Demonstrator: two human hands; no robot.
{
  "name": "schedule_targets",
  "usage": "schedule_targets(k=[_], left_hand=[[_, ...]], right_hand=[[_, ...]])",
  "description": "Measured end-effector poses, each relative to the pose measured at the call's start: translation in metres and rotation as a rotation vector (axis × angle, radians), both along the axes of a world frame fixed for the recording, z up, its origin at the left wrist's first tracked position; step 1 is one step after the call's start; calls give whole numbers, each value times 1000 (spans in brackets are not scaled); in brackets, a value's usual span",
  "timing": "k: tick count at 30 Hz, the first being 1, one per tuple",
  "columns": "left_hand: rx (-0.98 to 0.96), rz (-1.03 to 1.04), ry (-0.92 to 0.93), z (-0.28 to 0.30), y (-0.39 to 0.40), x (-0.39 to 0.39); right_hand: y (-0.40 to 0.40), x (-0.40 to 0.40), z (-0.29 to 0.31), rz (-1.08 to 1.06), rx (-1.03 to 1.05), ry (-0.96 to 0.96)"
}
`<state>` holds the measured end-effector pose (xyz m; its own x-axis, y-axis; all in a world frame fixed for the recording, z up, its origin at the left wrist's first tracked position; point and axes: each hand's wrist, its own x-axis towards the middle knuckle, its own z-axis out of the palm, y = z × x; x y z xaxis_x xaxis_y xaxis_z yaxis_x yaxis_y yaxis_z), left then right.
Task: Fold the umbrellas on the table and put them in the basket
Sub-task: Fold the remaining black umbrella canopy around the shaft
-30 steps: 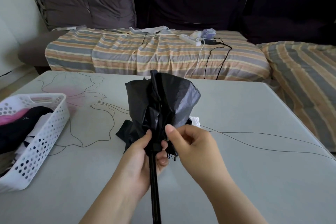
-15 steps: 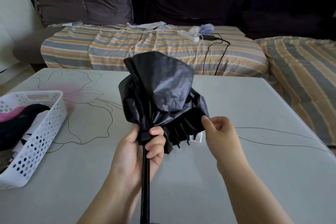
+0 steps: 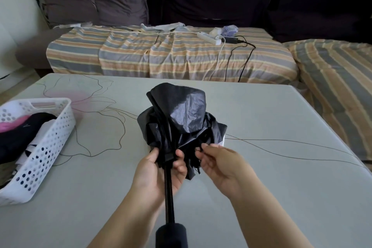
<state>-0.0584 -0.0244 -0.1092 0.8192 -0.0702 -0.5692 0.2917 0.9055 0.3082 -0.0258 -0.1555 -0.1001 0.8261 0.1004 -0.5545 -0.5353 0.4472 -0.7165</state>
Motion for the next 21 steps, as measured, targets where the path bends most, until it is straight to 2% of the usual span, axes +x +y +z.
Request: schedule_targets(k=[3, 7, 9, 11, 17, 19, 21], left_hand=[[117, -45, 49, -2, -3, 0], [202, -105, 71, -2, -3, -3], [268, -137, 84, -1, -4, -5], [428, -204, 112, -1, -7, -6], [1123, -256, 115, -14, -10, -7], [1227, -319, 130, -13, -7, -9], [1222, -312, 125, -13, -6, -9]], right_hand=[[9, -5, 1, 107, -64, -64], [14, -6, -4, 176, -419, -210], [16, -8, -5, 198, -489, -250], [18, -12, -6, 224, -520, -284], [21, -19, -10, 284, -578, -345], [21, -20, -9, 327, -621, -373], [21, -19, -9, 368, -617, -384]])
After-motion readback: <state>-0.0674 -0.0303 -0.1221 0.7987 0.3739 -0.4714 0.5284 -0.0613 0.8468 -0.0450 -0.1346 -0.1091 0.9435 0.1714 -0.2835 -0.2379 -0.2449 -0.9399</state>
